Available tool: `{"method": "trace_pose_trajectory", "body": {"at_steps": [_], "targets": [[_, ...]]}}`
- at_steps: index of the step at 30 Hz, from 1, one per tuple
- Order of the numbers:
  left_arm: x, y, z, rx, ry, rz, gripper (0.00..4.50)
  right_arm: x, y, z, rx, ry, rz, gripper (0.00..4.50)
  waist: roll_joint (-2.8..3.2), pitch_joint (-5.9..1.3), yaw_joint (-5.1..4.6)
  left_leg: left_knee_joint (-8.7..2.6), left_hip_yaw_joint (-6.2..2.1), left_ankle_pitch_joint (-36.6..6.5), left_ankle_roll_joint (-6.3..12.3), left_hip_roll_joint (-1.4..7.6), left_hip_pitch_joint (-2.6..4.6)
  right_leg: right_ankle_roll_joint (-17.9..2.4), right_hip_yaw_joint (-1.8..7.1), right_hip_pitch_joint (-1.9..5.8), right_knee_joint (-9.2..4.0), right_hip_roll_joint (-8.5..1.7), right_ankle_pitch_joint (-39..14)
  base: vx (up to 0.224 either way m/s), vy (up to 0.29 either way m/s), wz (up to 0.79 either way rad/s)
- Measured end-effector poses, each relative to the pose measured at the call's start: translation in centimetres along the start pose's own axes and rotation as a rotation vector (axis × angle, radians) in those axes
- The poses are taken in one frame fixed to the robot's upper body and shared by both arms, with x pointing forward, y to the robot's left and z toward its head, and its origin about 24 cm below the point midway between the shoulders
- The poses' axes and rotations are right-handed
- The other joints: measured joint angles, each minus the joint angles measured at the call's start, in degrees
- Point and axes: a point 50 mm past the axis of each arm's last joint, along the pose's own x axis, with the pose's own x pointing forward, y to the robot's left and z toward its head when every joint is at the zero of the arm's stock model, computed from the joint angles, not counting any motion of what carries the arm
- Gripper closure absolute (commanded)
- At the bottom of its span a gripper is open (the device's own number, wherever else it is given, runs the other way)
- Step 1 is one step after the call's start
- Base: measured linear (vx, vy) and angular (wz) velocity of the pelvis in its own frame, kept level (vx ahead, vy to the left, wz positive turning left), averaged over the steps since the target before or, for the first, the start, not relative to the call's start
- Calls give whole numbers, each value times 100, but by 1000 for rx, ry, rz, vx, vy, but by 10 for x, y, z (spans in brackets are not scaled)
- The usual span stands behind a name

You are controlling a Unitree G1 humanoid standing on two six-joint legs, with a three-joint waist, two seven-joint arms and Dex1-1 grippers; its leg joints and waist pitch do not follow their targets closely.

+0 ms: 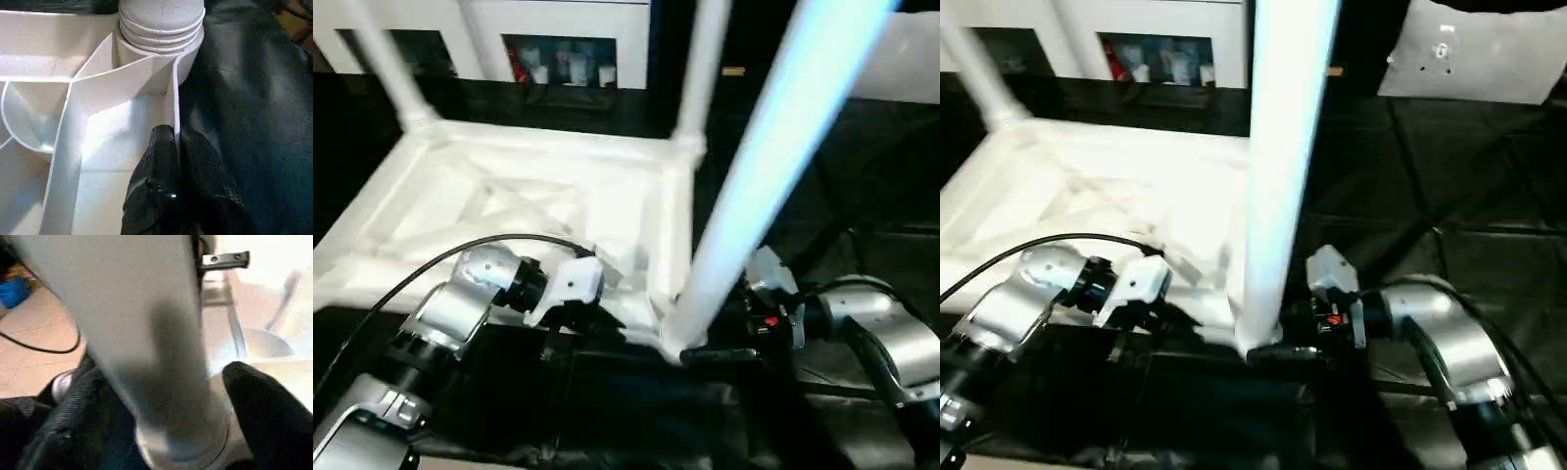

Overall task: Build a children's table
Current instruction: Rotate leg to tighten

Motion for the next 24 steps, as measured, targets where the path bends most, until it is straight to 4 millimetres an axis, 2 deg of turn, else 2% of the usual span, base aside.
{"method": "trace_pose_trajectory", "body": {"at_steps": [4, 6, 7, 10, 13, 24], "targets": [[1, -2, 1, 15, 9, -44, 450, 4, 2, -3, 27, -3, 61, 119, -28, 3, 2, 2, 0, 0, 0, -1, -1, 0, 1, 1, 0, -1, 0, 0, 0, 0], [2, -2, 1, 23, 11, -51, 450, 6, 2, -4, 33, -3, 75, 128, -29, 4, 3, 2, 0, 0, 0, -1, -1, 0, 1, 1, 0, -1, 0, 0, 0, 0], [2, -2, 2, 26, 11, -52, 450, 6, 3, -5, 37, -3, 81, 158, -30, 4, 3, 2, 0, 0, 0, -1, -1, 0, 0, 1, 0, -1, 0, 0, 0, 0], [2, -2, 2, 32, 10, -58, 450, 6, 4, -5, 45, -2, 104, 167, -34, 5, 3, 1, 0, 0, 0, -1, -1, 0, 1, 1, 0, -1, 0, 0, 0, 0], [2, -1, 2, 37, 11, -61, 450, 6, 3, -4, 49, 3, 110, 198, -36, 5, 5, 2, 0, 0, 0, -1, -1, 0, 0, 1, 0, -1, 0, 0, 0, 0], [-1, 1, 4, -14, -23, -35, 450, 6, 6, 0, 68, -41, 71, 223, -33, 3, 3, 2, 0, 1, -2, -1, 7, 0, 1, 2, 7, -1, 0, 0, 0, 0]]}}
